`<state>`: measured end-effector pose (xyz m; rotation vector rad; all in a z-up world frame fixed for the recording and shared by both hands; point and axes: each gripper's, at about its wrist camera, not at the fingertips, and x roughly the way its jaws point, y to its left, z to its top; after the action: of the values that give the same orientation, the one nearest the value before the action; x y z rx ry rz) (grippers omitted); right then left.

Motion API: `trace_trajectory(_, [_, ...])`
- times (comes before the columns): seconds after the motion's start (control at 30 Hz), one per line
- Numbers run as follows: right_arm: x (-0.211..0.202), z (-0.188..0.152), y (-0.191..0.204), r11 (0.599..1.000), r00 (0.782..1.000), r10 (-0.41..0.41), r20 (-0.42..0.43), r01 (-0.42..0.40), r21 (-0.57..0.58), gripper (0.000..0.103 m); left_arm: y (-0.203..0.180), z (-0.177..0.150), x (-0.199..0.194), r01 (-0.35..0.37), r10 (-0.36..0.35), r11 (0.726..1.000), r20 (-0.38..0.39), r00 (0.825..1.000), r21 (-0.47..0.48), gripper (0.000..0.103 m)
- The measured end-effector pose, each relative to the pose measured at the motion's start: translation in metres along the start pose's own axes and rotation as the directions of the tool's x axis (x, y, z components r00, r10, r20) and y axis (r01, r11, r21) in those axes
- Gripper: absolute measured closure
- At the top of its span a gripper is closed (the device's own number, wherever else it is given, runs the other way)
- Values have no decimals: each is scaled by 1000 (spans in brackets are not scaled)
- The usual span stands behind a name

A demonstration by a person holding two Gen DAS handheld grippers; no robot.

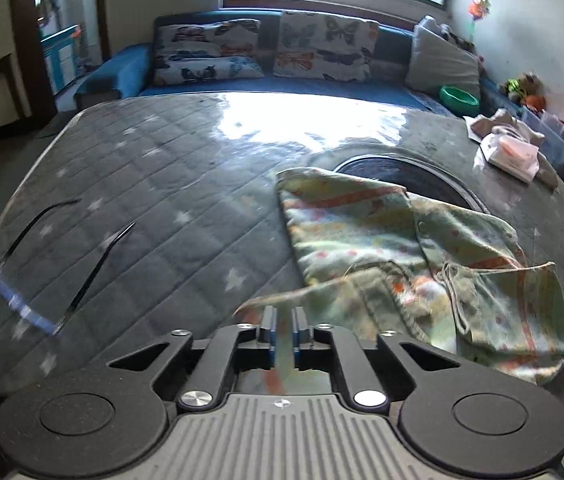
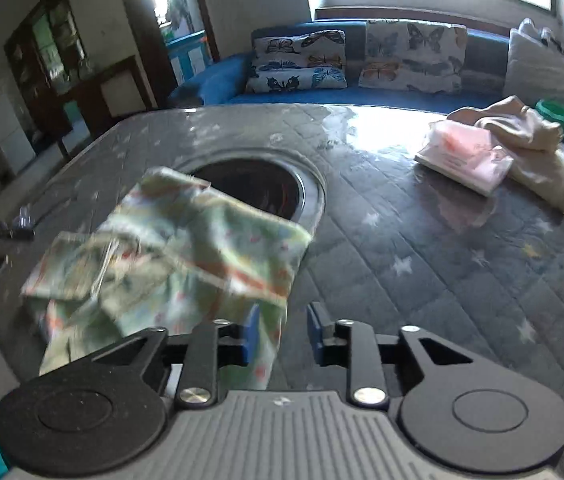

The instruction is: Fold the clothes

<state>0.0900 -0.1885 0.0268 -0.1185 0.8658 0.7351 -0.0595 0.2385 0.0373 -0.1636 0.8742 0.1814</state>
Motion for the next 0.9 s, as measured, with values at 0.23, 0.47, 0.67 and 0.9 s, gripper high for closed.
trace_trajectory(0.23, [76, 30, -28, 981, 996, 89, -2, -87, 171, 58, -29, 35, 42, 58, -57, 997, -20, 998, 47, 90])
trace_trajectory(0.47, [126, 35, -42, 955, 990, 141, -24, -130, 266, 51, -59, 51, 79, 145, -142, 985, -45, 989, 97, 89])
trace_trajectory(0.67, [140, 38, -50, 917, 974, 227, -2, -213, 337, 50, -73, 51, 112, 188, -177, 976, -99, 979, 110, 89])
trace_trajectory(0.9, [154, 43, -59, 858, 950, 312, 17, -289, 425, 68, -89, 45, 132, 227, -211, 966, -132, 969, 124, 88])
